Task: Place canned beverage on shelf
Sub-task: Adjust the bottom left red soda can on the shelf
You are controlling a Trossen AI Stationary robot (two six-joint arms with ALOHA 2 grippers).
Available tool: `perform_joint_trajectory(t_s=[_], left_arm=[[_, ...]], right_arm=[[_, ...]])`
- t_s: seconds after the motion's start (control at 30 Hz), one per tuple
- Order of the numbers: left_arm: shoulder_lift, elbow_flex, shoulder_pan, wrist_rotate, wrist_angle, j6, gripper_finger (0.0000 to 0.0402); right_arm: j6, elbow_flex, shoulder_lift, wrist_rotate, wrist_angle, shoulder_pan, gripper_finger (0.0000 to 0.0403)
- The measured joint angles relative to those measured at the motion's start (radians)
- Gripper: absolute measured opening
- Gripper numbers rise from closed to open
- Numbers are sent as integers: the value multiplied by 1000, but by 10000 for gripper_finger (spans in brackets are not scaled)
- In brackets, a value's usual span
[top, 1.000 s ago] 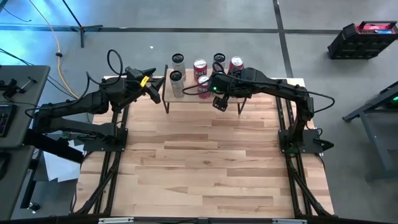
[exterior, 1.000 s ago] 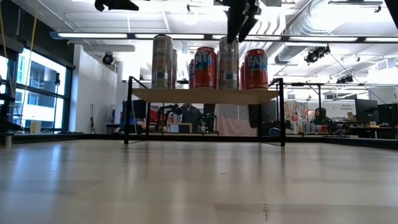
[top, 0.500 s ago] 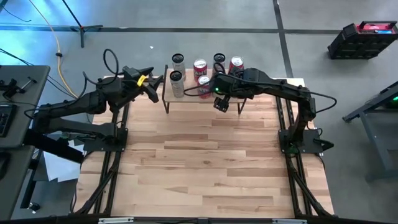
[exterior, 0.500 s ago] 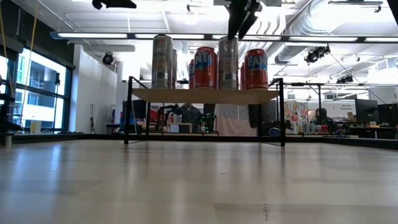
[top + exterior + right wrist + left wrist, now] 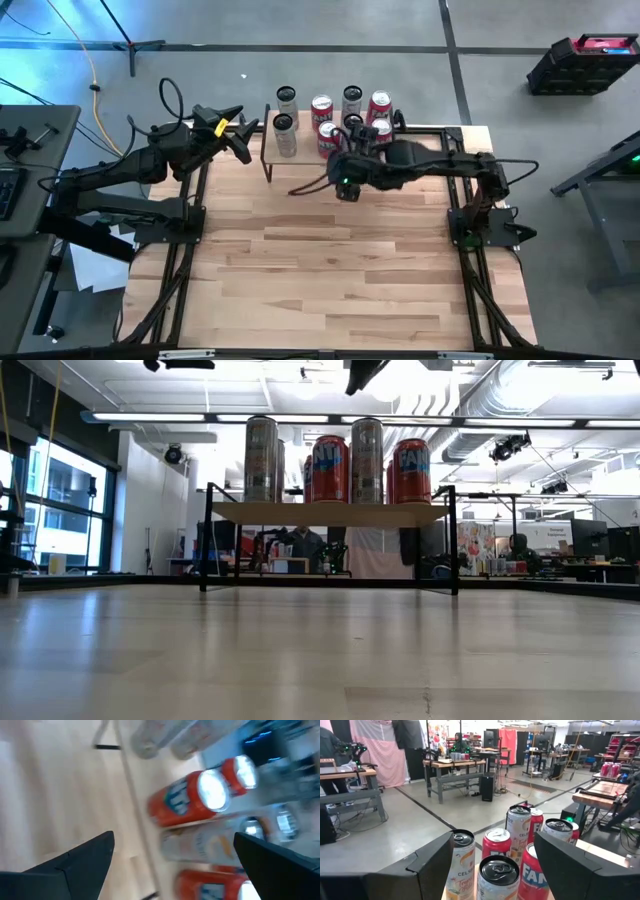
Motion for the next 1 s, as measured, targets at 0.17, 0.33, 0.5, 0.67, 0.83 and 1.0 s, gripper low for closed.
perform_joint_trajectory(t_s=[0.17,0.33,0.5,0.67,0.83,1.0], left_arm=[[0,0,0,7,-2,7,266],[0,0,0,7,-14,17,266],[0,0,0,8,-16,23,266],[0,0,-1,8,-16,23,266],[0,0,-1,8,-31,30,266],[0,-1,-1,8,-34,34,266]], right_arm=[[-136,0,65,173,29,41,396],[-220,-1,121,209,70,40,396],[-281,-1,146,248,91,-4,396],[-439,-1,146,247,178,-29,396],[-611,-1,146,227,226,-40,396],[-582,-1,146,133,212,-74,396]])
